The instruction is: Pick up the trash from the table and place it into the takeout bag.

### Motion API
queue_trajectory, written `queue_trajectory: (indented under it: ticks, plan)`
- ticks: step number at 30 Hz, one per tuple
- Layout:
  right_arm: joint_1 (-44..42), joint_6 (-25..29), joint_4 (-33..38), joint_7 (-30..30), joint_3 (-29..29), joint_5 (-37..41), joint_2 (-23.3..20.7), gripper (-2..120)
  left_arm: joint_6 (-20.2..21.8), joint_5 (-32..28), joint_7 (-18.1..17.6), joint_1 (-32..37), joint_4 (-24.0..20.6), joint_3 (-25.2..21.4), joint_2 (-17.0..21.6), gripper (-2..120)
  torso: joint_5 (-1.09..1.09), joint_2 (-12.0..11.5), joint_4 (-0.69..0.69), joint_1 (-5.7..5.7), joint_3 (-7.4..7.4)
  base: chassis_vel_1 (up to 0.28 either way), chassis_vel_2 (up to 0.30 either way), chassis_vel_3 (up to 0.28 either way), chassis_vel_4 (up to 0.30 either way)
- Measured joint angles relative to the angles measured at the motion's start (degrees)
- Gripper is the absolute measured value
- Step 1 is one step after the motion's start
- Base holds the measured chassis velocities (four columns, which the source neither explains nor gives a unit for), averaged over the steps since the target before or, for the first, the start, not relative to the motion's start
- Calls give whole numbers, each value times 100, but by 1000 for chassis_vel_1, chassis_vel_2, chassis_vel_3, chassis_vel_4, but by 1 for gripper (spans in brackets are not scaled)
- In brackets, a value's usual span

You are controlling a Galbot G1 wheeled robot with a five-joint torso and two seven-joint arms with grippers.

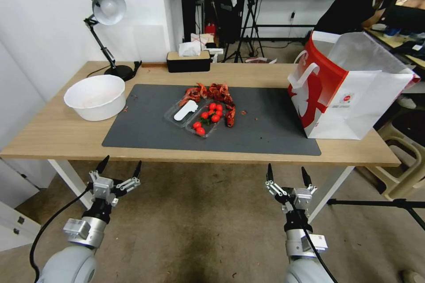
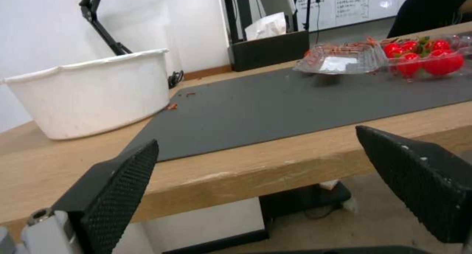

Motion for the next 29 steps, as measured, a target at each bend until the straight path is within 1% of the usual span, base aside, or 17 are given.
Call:
queue_trajectory:
  ticks: [29]
  plan:
    - [36,23,-50,5,-5,7,-23,100,11,37,2,-59,43,10,-56,100,0,0,0,0,0,0,0,0,0]
